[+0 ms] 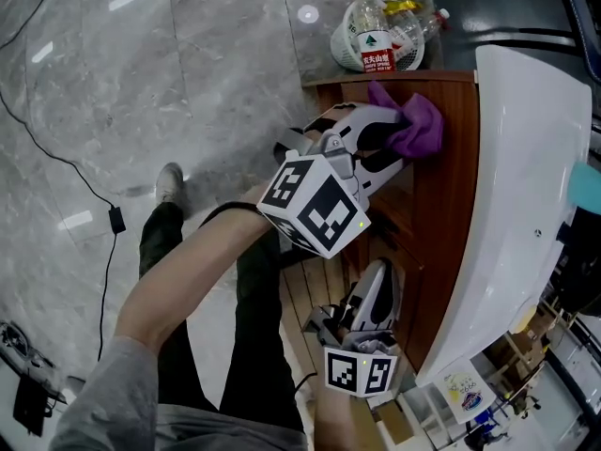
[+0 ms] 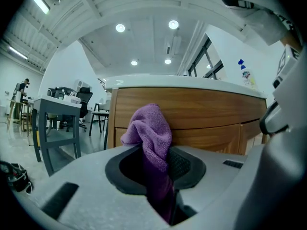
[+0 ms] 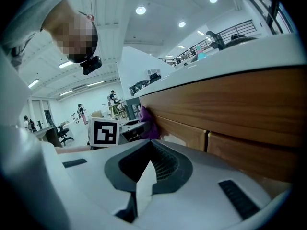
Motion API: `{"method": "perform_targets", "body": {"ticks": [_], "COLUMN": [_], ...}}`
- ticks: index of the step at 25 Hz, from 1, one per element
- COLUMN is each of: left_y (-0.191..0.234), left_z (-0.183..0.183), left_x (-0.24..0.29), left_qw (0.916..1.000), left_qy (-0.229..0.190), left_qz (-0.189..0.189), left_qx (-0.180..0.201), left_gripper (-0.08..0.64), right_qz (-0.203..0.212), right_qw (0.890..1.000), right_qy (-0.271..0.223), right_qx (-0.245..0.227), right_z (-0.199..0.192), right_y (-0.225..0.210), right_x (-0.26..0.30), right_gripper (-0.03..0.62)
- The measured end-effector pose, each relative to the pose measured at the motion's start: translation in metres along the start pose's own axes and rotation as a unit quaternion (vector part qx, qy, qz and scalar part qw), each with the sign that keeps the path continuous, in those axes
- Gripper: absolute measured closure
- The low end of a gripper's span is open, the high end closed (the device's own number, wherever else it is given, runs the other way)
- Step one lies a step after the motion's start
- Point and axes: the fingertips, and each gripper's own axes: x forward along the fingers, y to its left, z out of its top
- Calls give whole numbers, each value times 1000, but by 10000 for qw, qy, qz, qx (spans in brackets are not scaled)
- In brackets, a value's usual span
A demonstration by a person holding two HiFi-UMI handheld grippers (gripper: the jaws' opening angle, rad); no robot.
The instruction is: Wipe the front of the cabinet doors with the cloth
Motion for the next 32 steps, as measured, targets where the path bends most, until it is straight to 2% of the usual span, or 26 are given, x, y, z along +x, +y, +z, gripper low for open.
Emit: {"method": "perform_targets", "body": {"ticks": [17,26,32], "left_y": [-98,-146,-183], "left_z": [-4,-9,-10], "left_x": [-7,-11,-15], "left_qw": [9956,9894,9800], "left_qy": [29,94,117], "left_qz": [-932,-1435,-1972], "left_qx": [20,175,246], "left_gripper": [463,463,463], "right_qz": [-419,-715,-1141], "right_qw": [9989,9970,9928], "right_qy": [-13,-85,-44], "right_qx": [195,285,355], "right_z": [-13,-18,-26], "right_y": [-17,-26,-39], "right_x": [-19,-29,-38], "right_gripper": [583,583,583]}}
